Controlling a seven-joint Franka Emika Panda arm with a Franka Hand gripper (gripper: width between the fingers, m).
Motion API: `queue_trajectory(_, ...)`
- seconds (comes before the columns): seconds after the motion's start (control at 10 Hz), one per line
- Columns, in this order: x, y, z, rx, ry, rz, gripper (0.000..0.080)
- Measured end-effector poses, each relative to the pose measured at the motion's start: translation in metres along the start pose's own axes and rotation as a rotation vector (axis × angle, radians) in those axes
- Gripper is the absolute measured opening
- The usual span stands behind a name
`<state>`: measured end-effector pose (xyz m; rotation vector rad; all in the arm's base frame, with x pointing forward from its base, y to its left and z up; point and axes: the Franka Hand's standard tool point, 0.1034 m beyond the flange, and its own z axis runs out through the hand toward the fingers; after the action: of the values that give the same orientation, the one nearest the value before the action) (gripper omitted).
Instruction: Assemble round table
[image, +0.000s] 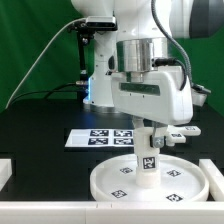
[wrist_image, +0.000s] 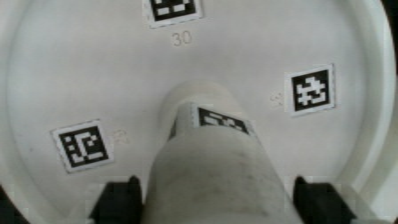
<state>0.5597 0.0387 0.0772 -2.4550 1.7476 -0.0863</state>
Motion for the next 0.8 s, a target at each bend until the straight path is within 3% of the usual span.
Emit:
queue_trajectory(0.1,0.000,0.001,0.001,-0.002,0.001,-0.024,0.0406)
queue_trajectory(0.3,0.003,0.004,0.002,-0.007,0.001,-0.268,0.0614)
queue_trajectory(0.5,0.000,0.006,0.004,-0.008,-0.021,-0.690,0.0642)
queue_trajectory(0.6,-0.009,0.009,0.006,-0.021,-0.052,-0.788,0.0648)
queue_trajectory(0.8,-0.006,0.009,0.006,-0.020,-0.045,-0.899,0.0649)
